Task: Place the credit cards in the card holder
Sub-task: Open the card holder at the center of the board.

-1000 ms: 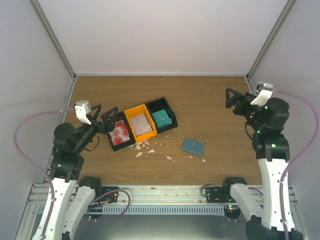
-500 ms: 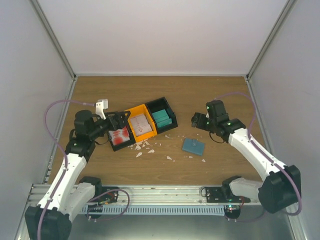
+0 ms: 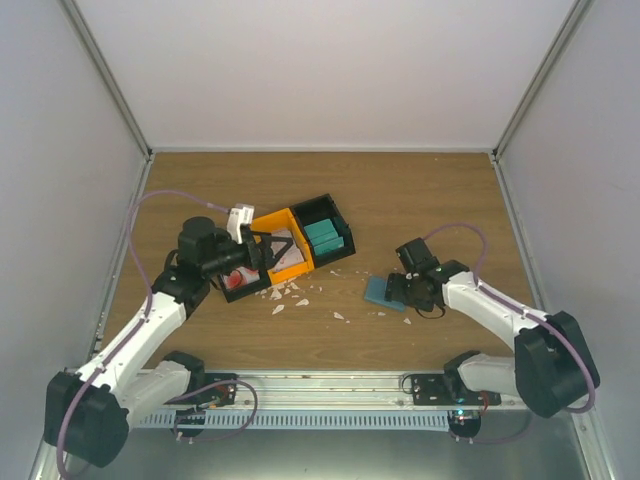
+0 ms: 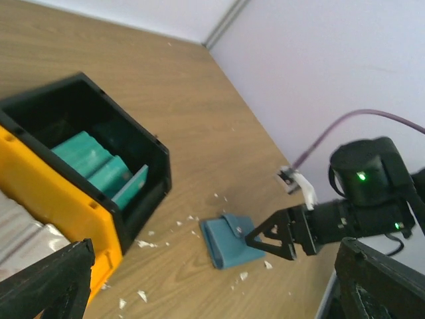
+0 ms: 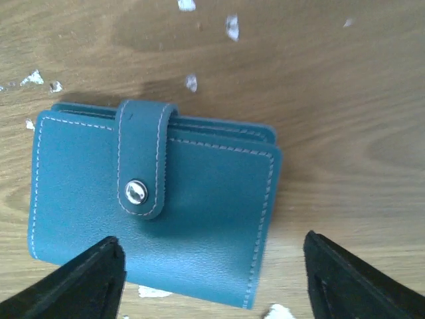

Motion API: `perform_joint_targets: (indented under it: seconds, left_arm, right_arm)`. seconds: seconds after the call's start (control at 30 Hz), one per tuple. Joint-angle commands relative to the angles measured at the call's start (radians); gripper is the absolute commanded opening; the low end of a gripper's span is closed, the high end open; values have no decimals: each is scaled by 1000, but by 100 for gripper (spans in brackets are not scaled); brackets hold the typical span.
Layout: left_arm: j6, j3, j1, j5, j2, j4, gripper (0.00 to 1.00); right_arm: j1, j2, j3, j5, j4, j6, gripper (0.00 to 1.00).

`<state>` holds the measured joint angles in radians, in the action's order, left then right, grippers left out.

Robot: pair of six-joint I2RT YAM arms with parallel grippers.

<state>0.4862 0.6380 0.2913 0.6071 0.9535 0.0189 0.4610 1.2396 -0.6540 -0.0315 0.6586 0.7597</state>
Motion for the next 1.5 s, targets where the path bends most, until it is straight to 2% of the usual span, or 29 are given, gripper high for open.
perform_joint_targets:
  seconds: [0.0, 0.13, 0.33, 0.37, 0.53, 0.63, 0.7, 0.8, 0.87, 1.1, 1.27, 1.47]
  left_arm:
    - [3, -13, 90, -40, 34, -60, 99]
    - [44, -29, 146, -77, 73, -63, 99]
    - [97, -61, 199, -121, 134, -94, 99]
    - [102, -60, 205, -132, 143, -94, 99]
    - [107, -60, 231, -158, 181, -94, 98]
    - [110, -61, 255, -173, 211, -96, 98]
    - [124, -61, 272, -178, 234, -104, 98]
    - [161, -62, 308, -194, 273, -130, 96]
    - [193, -63, 334, -199, 305, -145, 93]
    - [300, -70, 430, -209, 429, -247, 83]
    - [374, -57, 474, -228, 545, -317, 73]
    - [421, -21, 503, -229, 667, -384, 69]
  right_arm:
    - [12, 28, 37, 148, -113, 20, 69]
    - [24, 30, 64, 267, -188, 68, 60]
    - [34, 32, 126, 504, -403, 156, 59]
    - [34, 33, 121, 494, -390, 151, 60]
    - [34, -17, 42, 194, -166, 77, 72]
    - [34, -24, -2, 85, -129, -1, 75]
    - [33, 28, -31, 50, -143, -70, 74]
    - [33, 147, -89, 64, -170, -172, 69]
    - [35, 202, -107, 111, -204, -208, 62]
    - [36, 222, -43, 203, -267, -195, 41]
    - [37, 211, 54, 295, -354, -126, 37]
    - [37, 186, 156, 422, -501, -11, 35]
